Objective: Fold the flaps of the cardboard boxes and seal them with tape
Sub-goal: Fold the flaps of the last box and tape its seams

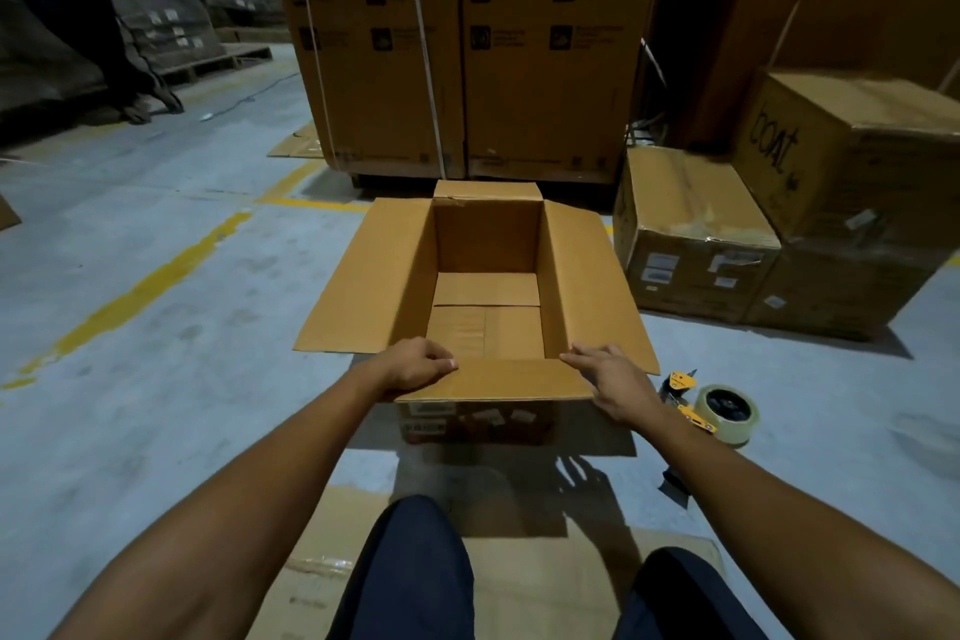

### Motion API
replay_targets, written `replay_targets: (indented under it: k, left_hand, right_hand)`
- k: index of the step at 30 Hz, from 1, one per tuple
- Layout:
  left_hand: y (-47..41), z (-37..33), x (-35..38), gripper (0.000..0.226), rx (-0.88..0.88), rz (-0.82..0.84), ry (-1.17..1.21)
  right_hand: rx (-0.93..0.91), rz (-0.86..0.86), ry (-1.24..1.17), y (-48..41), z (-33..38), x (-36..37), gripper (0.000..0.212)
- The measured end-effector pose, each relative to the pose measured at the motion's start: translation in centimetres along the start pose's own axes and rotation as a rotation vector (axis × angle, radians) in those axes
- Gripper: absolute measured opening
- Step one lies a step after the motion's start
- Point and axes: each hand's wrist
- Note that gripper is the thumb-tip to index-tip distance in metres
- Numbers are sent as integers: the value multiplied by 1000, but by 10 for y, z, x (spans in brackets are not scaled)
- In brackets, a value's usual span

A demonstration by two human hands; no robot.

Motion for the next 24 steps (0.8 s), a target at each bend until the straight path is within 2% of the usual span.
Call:
replay_targets:
  k: [3,6,8,11,14,16,17,18,20,21,24]
  left_hand:
    - [7,2,-31,45,-30,57,154]
    - [8,9,-70,56,-84,-34,346]
    - [5,15,-88,57,-127,-155,395]
    - [-14,18,-88,57,-117,-351,350]
    - [-42,24,-64,49,-90,-683,226]
    - [-60,26,-47,36,-169,-886,160]
    - [-69,25,-38,37,-202,-929,141]
    - [-76,22,-27,42,-219,-916,110]
    - [-88,17,5,55,-211,-751,-26]
    - [-93,16,22,58,-185,-662,-102]
    - [-103,24,46,51,-80,-520,-255]
  right_hand:
    - [47,-31,-146,-5,2,1,41]
    - [108,-95,-283,-15,3,2,28]
    - [149,-133,-371,-24,5,3,23]
    - [211,-203,-438,-40,12,4,34]
    - [248,-271,-453,-52,12,12,37]
    - [278,-346,-467,-57,9,15,30]
    - [302,-386,-479,-61,8,17,26]
    - [327,-419,-477,-64,7,19,33]
    - [317,-436,-418,-70,9,23,56]
    - [264,-416,-342,-74,10,26,59]
    - [28,-193,-84,-82,13,37,50]
Point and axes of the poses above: each hand's wrist, its own y-axis away from the middle knuckle, its own x-axis out of the palm, z = x × y, and after that the axes turned 15 degrees about -y, right-handed
